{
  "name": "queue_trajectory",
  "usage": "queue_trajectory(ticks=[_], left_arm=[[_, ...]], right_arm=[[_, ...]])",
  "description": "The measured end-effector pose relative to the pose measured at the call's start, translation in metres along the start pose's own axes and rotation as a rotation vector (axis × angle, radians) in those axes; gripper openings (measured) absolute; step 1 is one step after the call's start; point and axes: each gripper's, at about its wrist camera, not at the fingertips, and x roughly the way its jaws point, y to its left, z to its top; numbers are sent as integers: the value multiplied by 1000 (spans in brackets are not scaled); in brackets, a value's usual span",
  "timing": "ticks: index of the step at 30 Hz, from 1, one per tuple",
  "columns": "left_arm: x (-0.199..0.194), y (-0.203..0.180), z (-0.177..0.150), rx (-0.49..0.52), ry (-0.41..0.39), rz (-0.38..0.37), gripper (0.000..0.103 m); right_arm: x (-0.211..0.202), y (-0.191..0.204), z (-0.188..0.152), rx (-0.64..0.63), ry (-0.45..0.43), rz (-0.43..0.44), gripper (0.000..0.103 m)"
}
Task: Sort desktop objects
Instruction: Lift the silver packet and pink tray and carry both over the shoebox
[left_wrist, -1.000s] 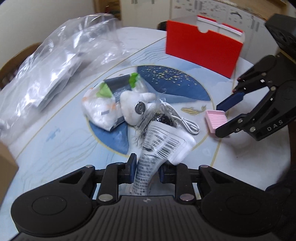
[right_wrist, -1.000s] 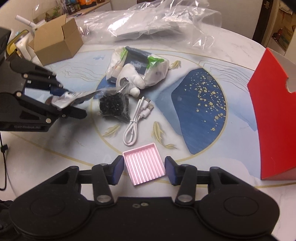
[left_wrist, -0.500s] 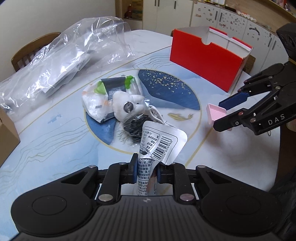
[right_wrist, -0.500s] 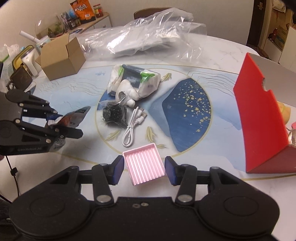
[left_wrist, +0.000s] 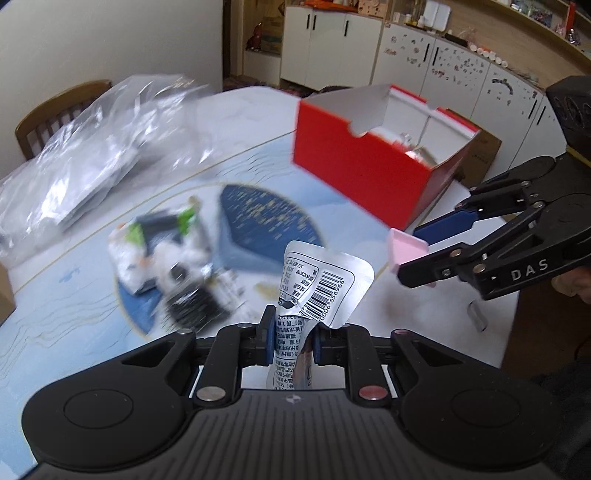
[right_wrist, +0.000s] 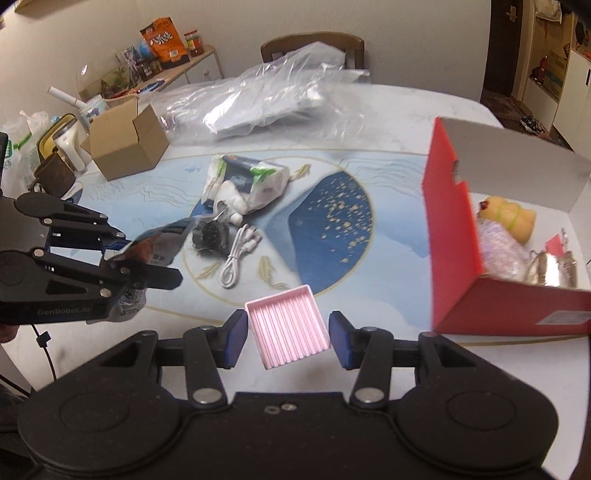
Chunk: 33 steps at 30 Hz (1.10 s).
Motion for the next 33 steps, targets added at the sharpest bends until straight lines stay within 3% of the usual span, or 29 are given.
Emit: queue_trajectory(ticks=[17,33], left_arm=[[25,-86,72,23,-77,-37,17],[60,-136,146,91,-132,-48,17]], right_arm=[[-59,-84,7,-8,-81,7,48],[-80,-169,18,8,-148,-71,48]])
